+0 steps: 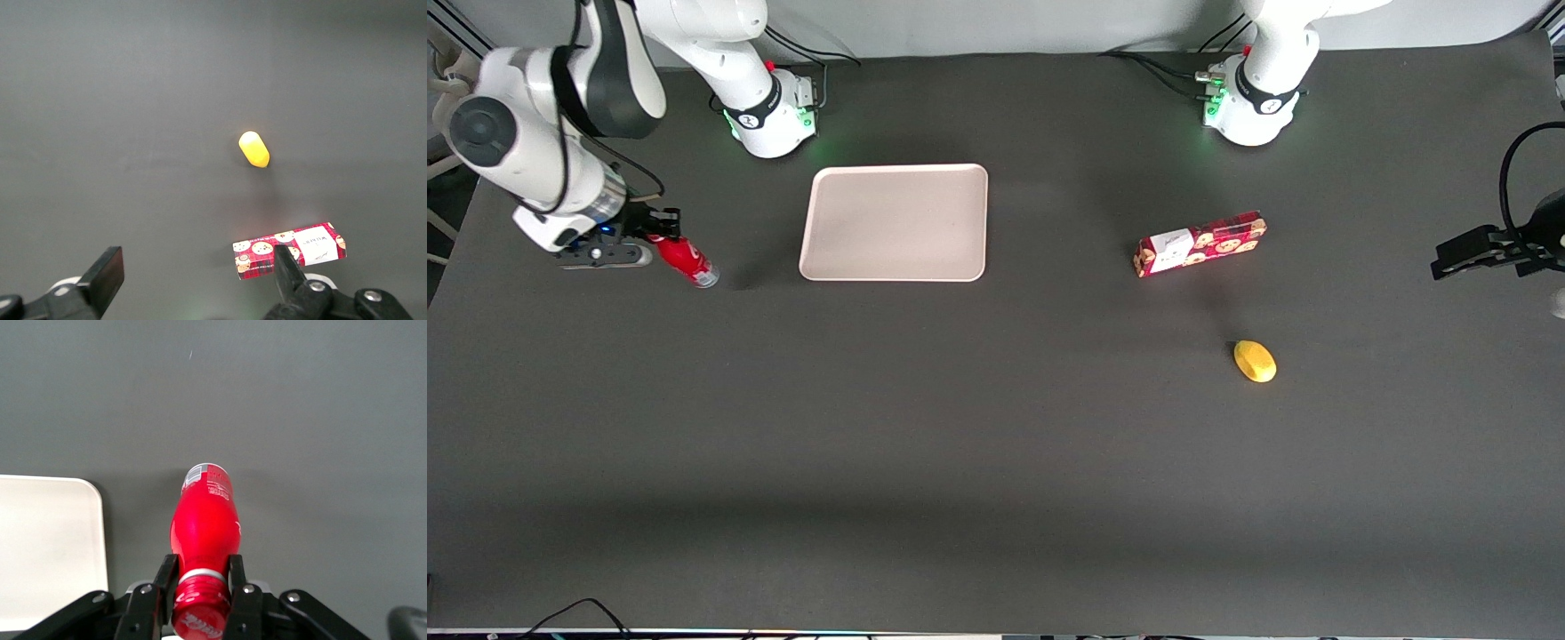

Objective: Place coke bottle on tray
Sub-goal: 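Lift the bottle upright with the right gripper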

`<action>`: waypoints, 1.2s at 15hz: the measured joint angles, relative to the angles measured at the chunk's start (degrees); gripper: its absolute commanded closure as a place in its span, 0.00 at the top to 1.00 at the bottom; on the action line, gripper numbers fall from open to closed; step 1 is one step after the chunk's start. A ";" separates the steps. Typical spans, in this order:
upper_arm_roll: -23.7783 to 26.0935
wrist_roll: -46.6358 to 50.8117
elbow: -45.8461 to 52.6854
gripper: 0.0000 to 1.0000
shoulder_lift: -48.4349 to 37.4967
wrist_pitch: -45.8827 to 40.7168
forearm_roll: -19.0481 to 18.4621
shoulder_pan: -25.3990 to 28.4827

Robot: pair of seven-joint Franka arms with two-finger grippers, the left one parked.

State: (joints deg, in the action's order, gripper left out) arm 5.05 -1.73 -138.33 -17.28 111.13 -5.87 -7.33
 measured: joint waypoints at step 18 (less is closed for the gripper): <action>23.42 26.43 27.76 0.00 3.23 -26.44 11.77 0.05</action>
State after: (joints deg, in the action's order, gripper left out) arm 28.46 24.69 -110.57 -14.05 84.69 5.90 -7.27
